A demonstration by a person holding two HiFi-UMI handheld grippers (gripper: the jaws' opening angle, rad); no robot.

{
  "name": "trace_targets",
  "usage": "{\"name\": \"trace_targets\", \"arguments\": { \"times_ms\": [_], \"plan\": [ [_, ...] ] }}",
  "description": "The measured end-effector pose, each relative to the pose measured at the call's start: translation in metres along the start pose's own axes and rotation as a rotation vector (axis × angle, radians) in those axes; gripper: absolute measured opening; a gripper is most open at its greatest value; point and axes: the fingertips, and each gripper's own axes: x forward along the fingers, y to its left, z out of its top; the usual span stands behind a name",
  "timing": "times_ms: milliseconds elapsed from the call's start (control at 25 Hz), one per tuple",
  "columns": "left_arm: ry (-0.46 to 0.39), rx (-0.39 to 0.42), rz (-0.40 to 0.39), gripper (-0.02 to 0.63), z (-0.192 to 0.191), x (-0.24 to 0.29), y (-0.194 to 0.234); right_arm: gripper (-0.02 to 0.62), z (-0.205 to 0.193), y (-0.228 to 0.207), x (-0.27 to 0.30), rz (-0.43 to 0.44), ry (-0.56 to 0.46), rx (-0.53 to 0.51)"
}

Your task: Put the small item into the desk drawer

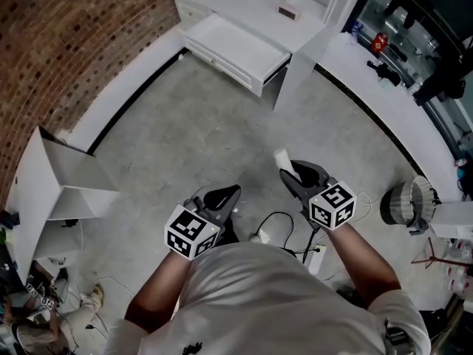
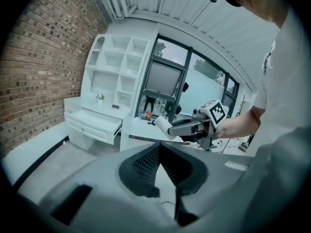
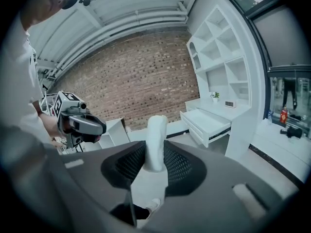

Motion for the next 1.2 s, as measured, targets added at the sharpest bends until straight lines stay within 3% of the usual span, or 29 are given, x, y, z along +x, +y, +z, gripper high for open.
{"name": "trace_targets", "arguments": {
  "times_ms": [480,840,1200],
  "plan": [
    [0.013,0.032,-0.064,0.005,0.051,-0.009,0.167,0.132,0.085,-0.045,0.148,-0.089,0.047,-0.029],
    [-0.011,-0.011,-0.047,0.005,0.07,-0.01,0.228,0.132,0.128,-0.064,0.211,-0.091,0.052,-0.05],
    [-0.006,-0.01,0.002,0.005,0.094,0.031,0.286,0.132,0.153,-0.125,0.269,-0.047,0.045,-0.044]
  ]
}}
